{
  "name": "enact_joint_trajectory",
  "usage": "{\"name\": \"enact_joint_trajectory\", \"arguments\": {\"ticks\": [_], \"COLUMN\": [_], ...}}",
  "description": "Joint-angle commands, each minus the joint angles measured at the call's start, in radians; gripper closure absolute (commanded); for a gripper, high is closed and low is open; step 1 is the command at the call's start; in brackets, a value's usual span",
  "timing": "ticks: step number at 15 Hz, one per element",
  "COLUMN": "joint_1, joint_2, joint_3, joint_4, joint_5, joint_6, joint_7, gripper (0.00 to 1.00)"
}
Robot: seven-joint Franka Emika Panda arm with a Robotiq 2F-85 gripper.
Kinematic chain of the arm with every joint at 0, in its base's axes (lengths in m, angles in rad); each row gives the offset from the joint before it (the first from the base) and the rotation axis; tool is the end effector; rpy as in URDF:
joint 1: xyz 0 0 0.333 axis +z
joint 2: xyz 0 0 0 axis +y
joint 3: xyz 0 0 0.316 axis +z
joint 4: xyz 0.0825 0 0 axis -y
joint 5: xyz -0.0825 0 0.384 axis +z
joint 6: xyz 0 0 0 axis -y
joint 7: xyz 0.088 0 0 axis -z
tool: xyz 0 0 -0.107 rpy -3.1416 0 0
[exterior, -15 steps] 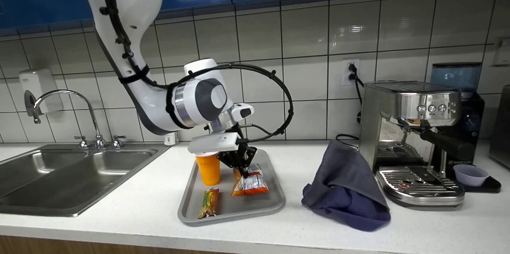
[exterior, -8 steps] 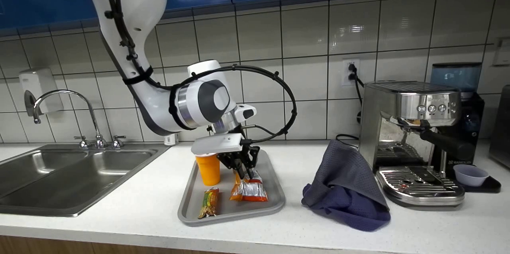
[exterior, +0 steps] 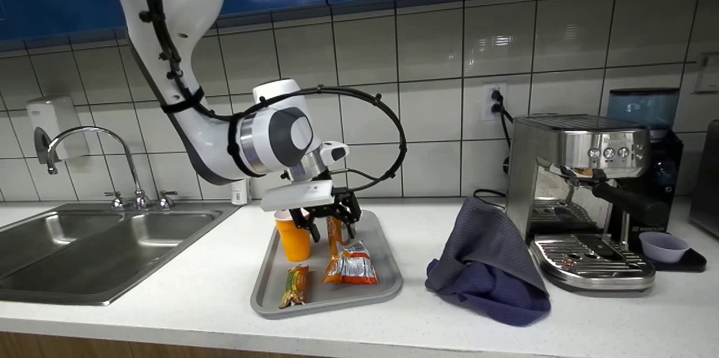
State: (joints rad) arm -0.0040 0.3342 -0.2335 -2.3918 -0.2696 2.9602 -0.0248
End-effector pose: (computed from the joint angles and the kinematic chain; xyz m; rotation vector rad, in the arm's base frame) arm 0.5101 -0.1083 0.2052 2.9411 0.1010 0.3103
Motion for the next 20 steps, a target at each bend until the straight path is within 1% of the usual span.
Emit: {"name": "enact_joint_trajectory", "arguments": {"ticks": [1, 6, 9, 13, 16, 17, 18, 20], "joint_1": [-0.029, -0.06, -0.089, -0.122, -0.114, -0.101, -0.1, -0.098], "joint_2": [-0.094, -0.18, -0.23, -0.283, -0.325, -0.26, -0.271, -0.286], "joint_3": [0.036, 0.056, 0.087, 0.137, 0.152, 0.132, 0.137, 0.139], "joint_4": [-0.072, -0.141, -0.183, -0.226, -0.255, -0.212, -0.22, -0.231], "joint_5": [0.004, 0.015, 0.036, 0.106, 0.191, 0.134, 0.153, 0.159], "joint_6": [0.009, 0.017, 0.022, 0.014, -0.002, 0.011, 0.01, 0.01], "joint_7": [-0.064, -0.127, -0.192, -0.32, -0.453, -0.35, -0.381, -0.395], "gripper": [0.0, 0.0, 0.0, 0.0, 0.0, 0.0, 0.0, 0.0]}}
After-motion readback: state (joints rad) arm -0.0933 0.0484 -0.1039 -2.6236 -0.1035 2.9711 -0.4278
